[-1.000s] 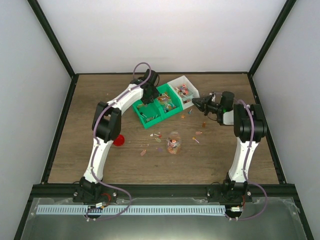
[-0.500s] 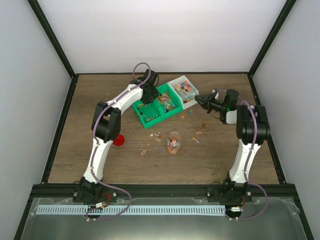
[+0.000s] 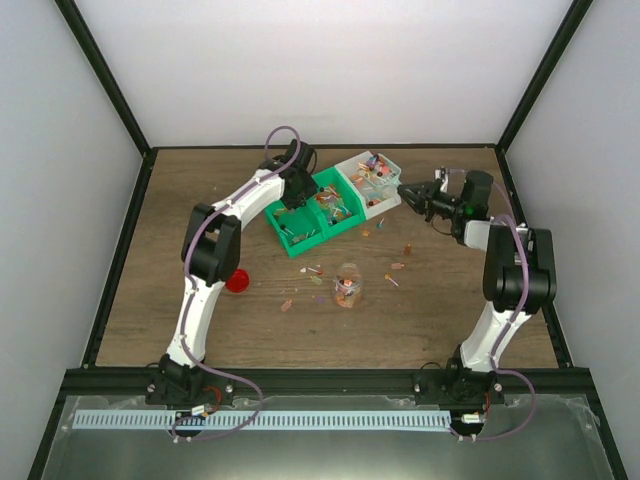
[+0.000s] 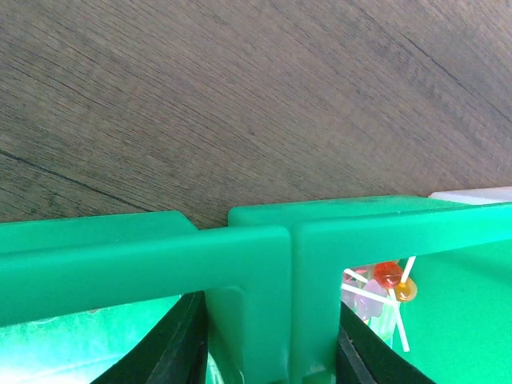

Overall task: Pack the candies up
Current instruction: Scoop the fake candies from the storage box, then place the fake candies in the packing bottle.

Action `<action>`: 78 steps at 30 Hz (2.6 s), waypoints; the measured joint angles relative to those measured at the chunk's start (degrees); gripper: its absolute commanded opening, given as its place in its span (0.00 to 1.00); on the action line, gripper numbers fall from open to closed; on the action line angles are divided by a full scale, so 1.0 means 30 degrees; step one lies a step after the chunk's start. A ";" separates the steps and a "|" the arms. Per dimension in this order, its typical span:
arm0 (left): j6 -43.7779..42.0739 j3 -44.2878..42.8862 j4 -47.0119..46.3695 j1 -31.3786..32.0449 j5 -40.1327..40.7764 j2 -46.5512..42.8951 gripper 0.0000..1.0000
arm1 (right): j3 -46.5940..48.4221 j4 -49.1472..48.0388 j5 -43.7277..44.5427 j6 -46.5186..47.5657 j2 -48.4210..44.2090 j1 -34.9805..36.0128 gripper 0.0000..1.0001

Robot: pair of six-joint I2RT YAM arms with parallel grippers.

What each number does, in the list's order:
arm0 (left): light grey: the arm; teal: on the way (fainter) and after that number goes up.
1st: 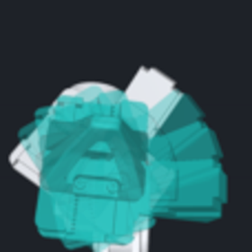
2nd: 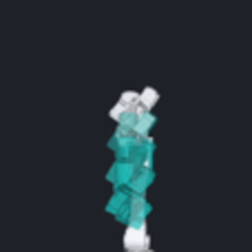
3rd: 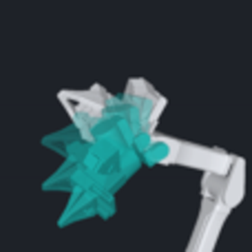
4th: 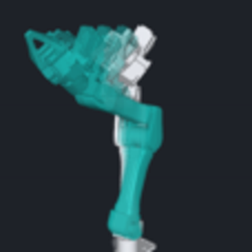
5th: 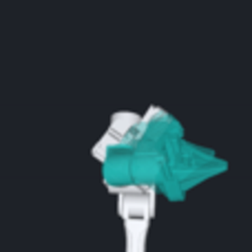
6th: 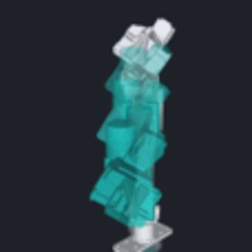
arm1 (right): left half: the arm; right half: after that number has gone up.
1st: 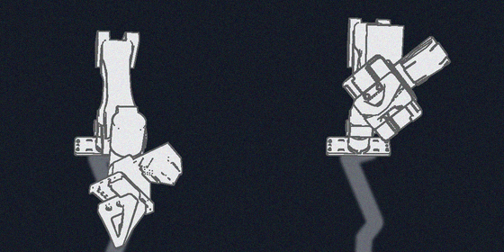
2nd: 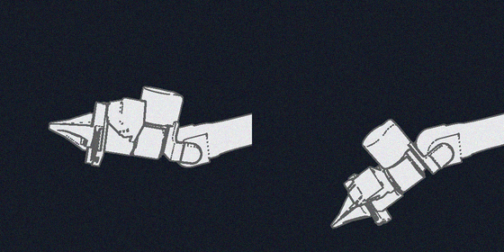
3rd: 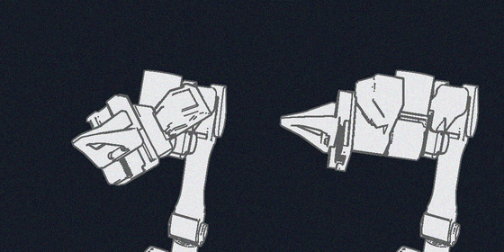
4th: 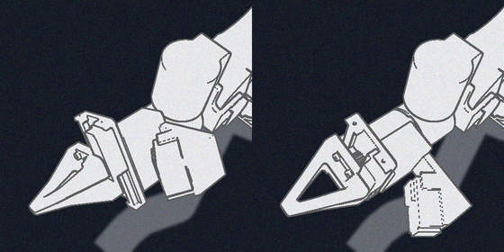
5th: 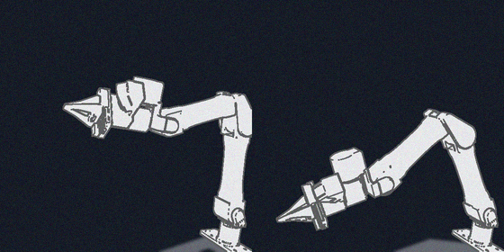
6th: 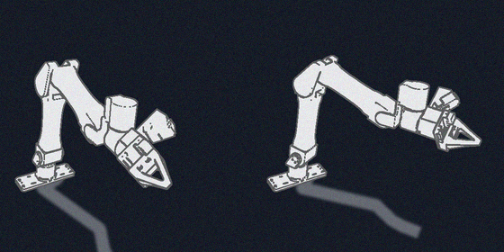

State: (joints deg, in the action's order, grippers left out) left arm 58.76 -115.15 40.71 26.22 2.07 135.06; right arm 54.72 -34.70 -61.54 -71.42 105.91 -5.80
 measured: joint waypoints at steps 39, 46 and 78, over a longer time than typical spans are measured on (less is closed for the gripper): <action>-0.2106 0.3606 -0.0189 -0.0328 -0.2251 -0.2295 0.65 | -0.4925 0.8881 -0.2550 0.3993 -1.1344 0.0080 0.01; -0.2572 0.3636 0.0080 -0.0554 -0.3300 -0.2812 0.67 | -0.5916 1.1832 -0.2790 0.4940 -1.4644 0.0080 0.01; -0.3752 0.6783 0.0168 -0.1107 -0.3228 -0.6360 0.67 | -0.6149 2.7044 0.0270 0.9843 -2.4924 0.0000 0.01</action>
State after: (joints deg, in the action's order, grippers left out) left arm 47.51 -94.80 41.21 22.90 -7.62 115.98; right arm 36.27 46.44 -60.73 -41.89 31.14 -5.80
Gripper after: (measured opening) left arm 0.673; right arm 0.092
